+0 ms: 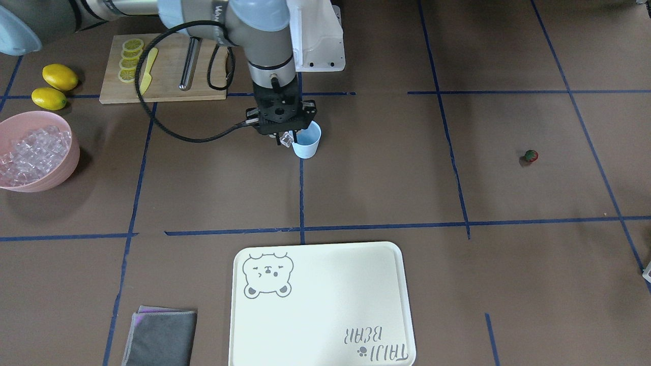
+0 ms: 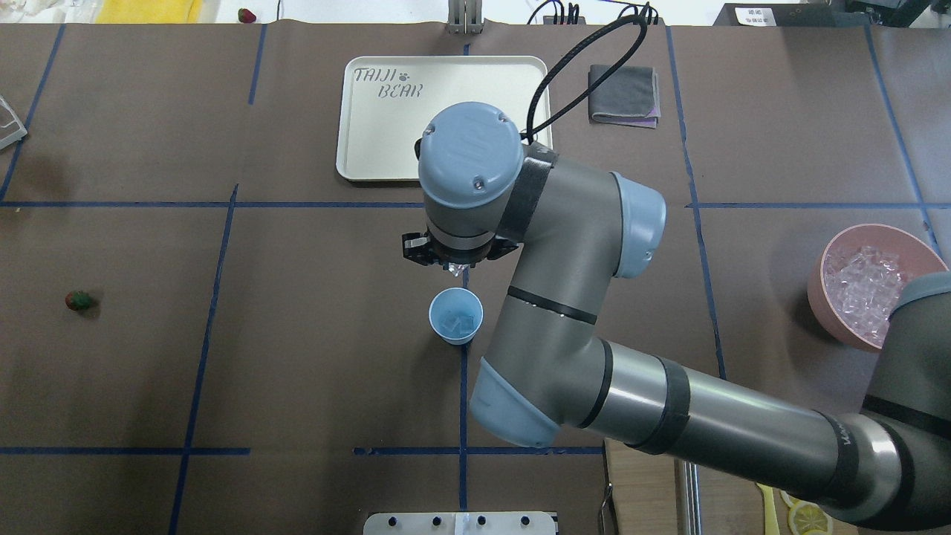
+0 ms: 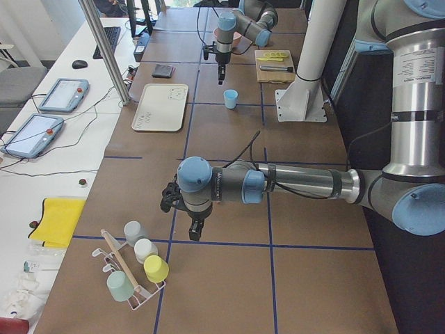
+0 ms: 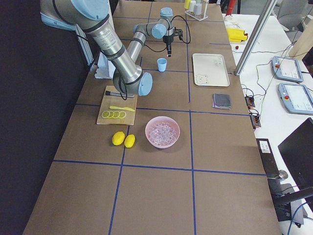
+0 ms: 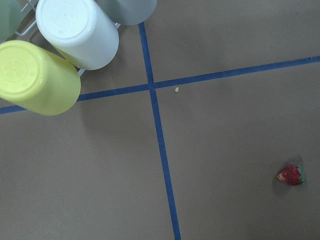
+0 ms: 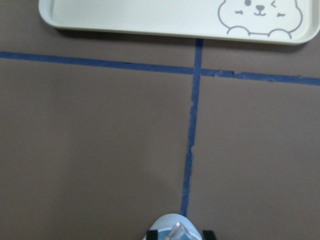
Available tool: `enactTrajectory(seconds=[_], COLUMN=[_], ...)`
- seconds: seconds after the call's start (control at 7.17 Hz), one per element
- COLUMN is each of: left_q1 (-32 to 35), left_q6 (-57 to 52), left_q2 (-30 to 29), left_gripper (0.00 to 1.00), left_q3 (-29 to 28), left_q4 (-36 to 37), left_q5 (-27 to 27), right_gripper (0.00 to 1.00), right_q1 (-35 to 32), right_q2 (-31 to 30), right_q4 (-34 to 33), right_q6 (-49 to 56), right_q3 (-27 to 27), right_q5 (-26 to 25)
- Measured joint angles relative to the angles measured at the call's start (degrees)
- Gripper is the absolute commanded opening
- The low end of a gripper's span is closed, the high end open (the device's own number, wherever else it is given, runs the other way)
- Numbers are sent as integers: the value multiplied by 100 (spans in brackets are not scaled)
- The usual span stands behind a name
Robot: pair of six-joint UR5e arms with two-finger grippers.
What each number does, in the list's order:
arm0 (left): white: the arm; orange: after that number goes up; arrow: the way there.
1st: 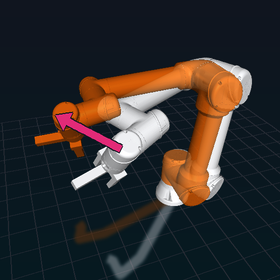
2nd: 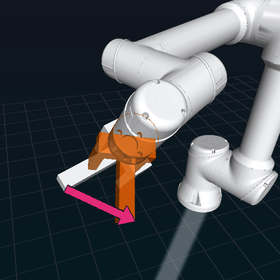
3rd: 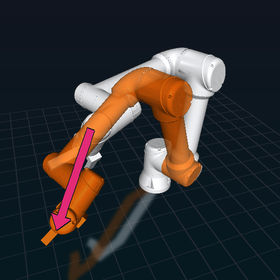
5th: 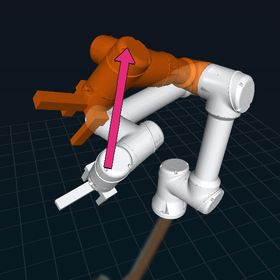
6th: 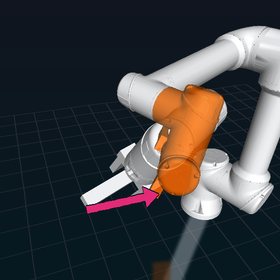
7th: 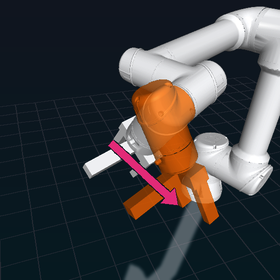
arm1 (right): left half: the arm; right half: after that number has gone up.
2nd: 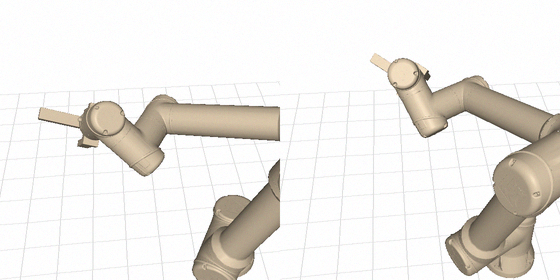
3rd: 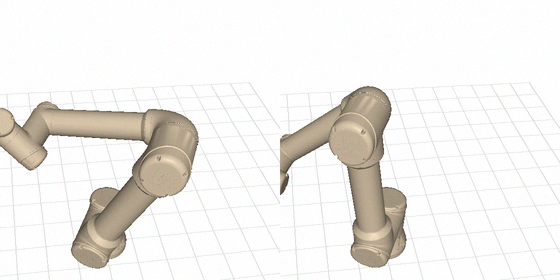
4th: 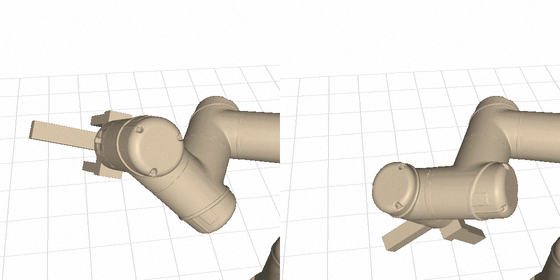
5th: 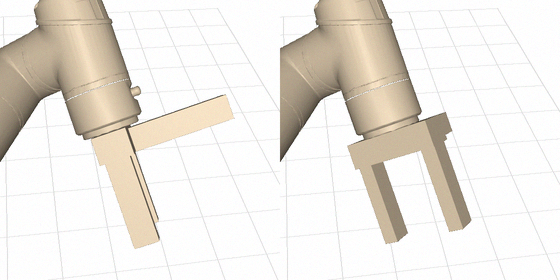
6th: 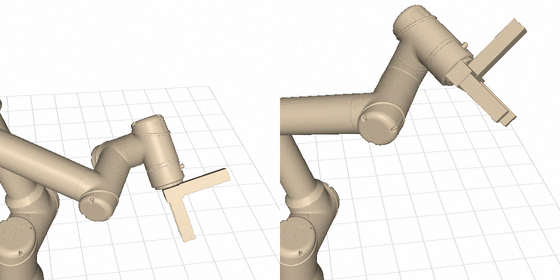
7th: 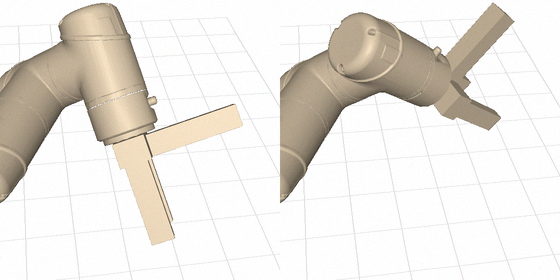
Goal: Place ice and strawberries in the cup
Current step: 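Carry the ice cube over the light-blue cup, then open the right gripper to drop the ice cube into the cup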
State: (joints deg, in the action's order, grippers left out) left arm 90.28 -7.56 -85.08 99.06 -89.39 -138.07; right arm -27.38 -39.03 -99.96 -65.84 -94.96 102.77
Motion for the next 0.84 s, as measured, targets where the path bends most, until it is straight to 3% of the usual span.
enactTrajectory(seconds=[0.56,0.84], left_q1=[-2,-2], left_q6=[0,0], left_q2=[0,0], left_gripper=[100,100], left_q3=[7,8], left_q4=[0,0], left_q5=[0,0], right_gripper=[0,99], right_q1=[406,429], right_q2=[-112,-145], right_q4=[-60,-79], right_q6=[-120,-122], right_q3=[61,58], right_q5=[-287,-299])
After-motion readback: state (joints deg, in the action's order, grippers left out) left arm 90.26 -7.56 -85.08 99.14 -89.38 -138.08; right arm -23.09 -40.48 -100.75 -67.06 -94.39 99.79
